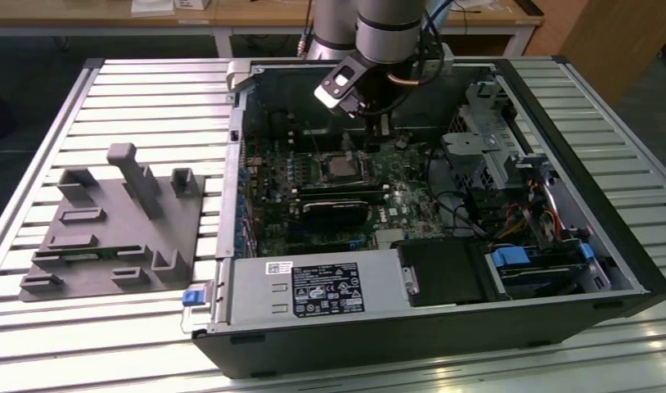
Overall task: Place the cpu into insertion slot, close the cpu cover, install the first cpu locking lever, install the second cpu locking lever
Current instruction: 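Close the cpu cover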
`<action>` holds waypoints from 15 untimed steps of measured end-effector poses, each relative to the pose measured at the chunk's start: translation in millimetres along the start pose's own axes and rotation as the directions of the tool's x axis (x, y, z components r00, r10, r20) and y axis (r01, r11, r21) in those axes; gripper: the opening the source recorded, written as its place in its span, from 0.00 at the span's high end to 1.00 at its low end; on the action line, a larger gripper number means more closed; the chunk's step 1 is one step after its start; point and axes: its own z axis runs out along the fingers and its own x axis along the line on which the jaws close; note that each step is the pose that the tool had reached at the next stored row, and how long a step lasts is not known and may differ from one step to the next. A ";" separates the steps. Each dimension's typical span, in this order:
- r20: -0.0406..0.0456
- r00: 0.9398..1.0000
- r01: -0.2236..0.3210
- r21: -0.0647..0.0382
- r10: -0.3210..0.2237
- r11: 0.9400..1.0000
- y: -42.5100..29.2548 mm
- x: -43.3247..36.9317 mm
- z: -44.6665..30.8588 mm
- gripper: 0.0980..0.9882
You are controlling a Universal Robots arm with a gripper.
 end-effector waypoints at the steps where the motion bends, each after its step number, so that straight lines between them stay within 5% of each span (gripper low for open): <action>1: 0.000 1.000 0.000 0.000 0.000 1.000 -1.7 0.0 -0.1 0.99; 15: 0.000 1.000 0.000 0.000 0.000 1.000 -23.7 -0.5 3.7 0.99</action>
